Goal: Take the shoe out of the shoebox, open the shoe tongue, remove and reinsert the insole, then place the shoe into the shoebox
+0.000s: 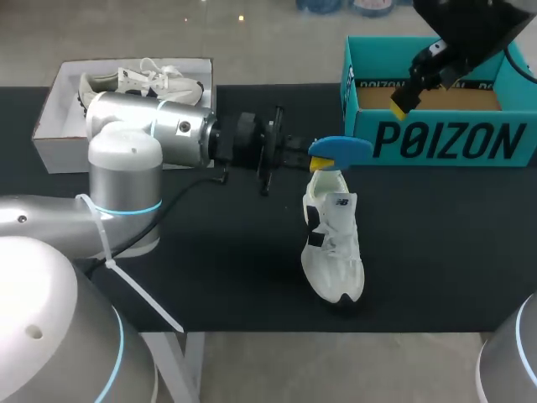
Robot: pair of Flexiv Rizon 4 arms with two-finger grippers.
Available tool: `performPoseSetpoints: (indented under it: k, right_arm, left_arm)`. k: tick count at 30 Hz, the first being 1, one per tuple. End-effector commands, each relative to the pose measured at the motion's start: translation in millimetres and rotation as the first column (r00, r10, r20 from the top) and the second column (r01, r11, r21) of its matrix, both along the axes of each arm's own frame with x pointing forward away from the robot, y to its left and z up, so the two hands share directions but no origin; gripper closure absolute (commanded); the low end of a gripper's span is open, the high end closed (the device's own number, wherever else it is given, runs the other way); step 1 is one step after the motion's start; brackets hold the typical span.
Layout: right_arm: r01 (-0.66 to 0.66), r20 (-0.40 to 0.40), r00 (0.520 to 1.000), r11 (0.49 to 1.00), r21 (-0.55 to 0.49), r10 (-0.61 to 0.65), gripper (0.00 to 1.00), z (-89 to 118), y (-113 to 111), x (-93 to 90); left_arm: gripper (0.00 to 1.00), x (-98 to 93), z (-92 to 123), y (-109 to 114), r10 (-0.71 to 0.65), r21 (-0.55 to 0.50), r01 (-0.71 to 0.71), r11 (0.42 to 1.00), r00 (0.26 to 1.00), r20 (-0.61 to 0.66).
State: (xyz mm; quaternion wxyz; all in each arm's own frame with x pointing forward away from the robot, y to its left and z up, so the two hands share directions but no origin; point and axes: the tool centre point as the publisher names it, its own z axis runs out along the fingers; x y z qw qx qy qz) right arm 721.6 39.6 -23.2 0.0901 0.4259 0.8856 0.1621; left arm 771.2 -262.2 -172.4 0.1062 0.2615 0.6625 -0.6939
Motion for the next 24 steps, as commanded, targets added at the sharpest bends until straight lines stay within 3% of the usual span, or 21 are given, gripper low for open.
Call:
performPoseSetpoints:
  k: [1,2,4,6,8,16,24]
  right_arm:
    - [0.001,-0.003,1.000,1.000,-0.002,-0.001,0.00,0,1,1.9]
    - [0.001,-0.003,1.000,1.000,-0.002,-0.001,0.00,0,1,1.9]
    - [0.001,-0.003,1.000,1.000,-0.002,-0.001,0.00,0,1,1.9]
    - [0.001,-0.003,1.000,1.000,-0.002,-0.001,0.00,0,1,1.9]
    - [0.001,-0.003,1.000,1.000,-0.002,-0.001,0.00,0,1,1.9]
    - [0.001,-0.003,1.000,1.000,-0.002,-0.001,0.00,0,1,1.9]
    - [0.001,-0.003,1.000,1.000,-0.002,-0.001,0.00,0,1,1.9]
  left_arm:
    - [1.00,13.2,25,-9,-0.020,-0.066,0.038,0.997,0.966,0.259]
    - [1.00,15.6,38,-12,-0.051,-0.055,0.079,0.995,0.921,0.386]
    - [1.00,19.9,46,-13,-0.199,0.100,0.173,0.980,0.786,0.586]
    - [1.00,15.1,49,-15,-0.211,0.118,0.182,0.976,0.669,0.713]
    - [1.00,10.1,47,-13,-0.262,0.175,0.202,0.964,0.595,0.760]
    - [1.00,-5.7,22,3,-0.212,0.159,0.147,0.976,0.511,0.833]
    - [1.00,-7.5,10,16,-0.149,0.118,0.099,0.988,0.424,0.893]
